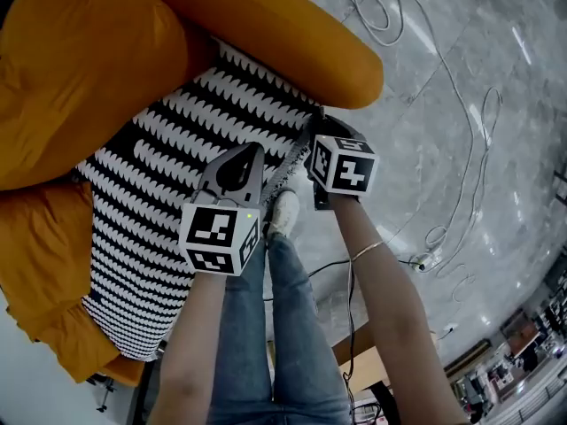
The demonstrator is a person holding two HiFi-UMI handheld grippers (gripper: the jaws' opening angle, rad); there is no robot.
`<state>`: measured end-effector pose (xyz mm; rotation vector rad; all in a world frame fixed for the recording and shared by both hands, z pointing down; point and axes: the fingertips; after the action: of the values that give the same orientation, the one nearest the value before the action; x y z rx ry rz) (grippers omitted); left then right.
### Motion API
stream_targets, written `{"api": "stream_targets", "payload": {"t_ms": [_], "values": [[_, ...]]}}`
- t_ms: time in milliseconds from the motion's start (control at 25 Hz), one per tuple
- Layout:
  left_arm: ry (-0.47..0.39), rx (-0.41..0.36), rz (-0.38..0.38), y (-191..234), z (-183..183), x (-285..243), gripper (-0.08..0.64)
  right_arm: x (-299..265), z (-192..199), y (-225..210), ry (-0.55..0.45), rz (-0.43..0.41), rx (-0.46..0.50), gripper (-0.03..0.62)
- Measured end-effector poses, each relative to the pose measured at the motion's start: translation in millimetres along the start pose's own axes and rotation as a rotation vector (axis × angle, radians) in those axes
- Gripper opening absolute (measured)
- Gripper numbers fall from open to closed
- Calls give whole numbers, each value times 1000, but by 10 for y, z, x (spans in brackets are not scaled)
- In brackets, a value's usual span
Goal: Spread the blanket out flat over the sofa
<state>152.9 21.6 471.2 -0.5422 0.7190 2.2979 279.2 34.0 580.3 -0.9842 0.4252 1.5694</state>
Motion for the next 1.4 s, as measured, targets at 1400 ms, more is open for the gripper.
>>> {"api": "stream_targets", "payload": {"t_ms": [1400], "values": [[-55,-13,20,-173,-151,405,18,746,-319,63,-215,61,64,14]]}}
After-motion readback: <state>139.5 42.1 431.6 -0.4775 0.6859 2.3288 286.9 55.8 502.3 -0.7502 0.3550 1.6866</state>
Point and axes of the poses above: the fingertips, and each gripper's own axes: x backward along the fingers, y to its left, z out of its underside, and after that the axes turned 10 degrees about -y, right-handed
